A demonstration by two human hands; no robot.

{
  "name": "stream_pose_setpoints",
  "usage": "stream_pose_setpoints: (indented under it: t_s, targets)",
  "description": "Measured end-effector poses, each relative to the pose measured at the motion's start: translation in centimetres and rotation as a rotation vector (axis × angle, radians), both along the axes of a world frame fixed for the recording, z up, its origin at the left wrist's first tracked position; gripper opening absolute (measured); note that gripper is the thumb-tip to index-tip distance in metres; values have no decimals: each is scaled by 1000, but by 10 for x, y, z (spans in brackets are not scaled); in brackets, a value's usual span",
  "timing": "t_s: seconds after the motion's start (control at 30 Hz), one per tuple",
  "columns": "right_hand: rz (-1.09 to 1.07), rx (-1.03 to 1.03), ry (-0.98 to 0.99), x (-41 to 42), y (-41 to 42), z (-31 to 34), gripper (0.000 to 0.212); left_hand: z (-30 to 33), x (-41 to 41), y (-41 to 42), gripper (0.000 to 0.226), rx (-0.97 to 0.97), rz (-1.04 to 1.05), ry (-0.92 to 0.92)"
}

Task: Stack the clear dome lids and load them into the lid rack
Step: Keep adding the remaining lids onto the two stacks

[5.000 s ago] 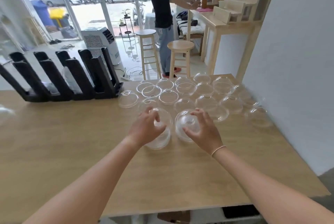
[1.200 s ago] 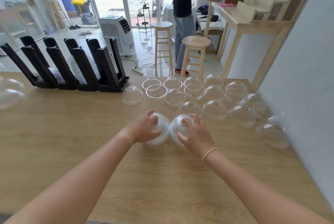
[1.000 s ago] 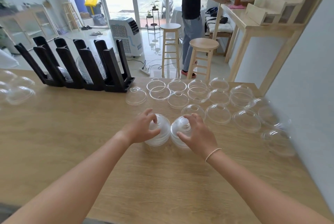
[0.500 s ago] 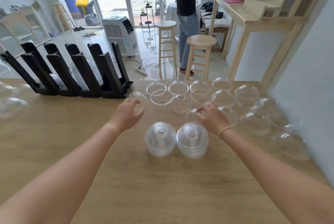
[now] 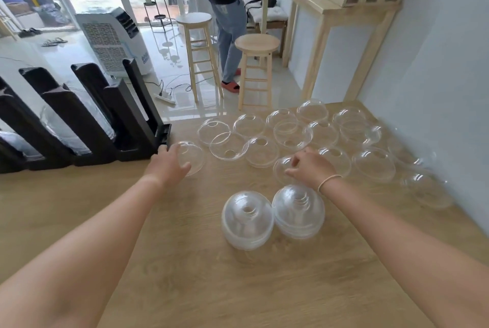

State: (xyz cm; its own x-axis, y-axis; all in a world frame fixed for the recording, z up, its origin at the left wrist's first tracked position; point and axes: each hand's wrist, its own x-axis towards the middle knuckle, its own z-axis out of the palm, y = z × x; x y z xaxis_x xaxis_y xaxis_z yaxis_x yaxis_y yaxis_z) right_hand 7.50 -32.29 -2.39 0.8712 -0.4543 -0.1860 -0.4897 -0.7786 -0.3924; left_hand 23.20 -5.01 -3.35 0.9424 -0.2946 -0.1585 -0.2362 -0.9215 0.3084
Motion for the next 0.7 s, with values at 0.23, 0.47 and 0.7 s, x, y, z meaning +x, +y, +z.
stream_pose_setpoints:
  t_s: [0.23,0.47,0.7]
  targets:
    - [-32,16,-85,-6,-1,8,18,-3,2,-3,46,-139,-8,5]
    - [-22,20,-384,-22,9,43,19,3,-14,4,28,-221,-18,27]
    - [298,56,-189,-77,28,33,19,40,-76,-6,28,-331,-18,-61]
